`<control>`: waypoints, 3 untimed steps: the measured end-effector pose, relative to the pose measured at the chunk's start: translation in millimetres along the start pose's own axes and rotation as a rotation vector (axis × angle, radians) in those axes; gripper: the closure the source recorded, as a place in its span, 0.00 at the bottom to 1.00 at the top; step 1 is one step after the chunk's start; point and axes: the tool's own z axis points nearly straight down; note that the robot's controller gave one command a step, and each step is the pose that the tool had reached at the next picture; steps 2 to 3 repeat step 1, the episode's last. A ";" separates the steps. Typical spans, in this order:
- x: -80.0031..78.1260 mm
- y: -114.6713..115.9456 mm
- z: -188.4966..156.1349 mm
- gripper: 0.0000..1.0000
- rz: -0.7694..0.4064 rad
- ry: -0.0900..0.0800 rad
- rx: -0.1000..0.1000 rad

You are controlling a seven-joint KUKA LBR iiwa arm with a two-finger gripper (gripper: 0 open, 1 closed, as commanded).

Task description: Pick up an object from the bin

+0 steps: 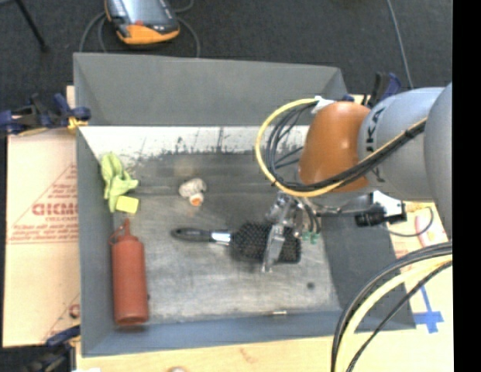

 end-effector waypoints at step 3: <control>-1.6 0.6 -15.8 1.00 -0.001 -0.006 -0.002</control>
Offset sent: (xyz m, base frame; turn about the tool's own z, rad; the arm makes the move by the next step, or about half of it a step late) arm 0.0001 0.0001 0.0434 0.0000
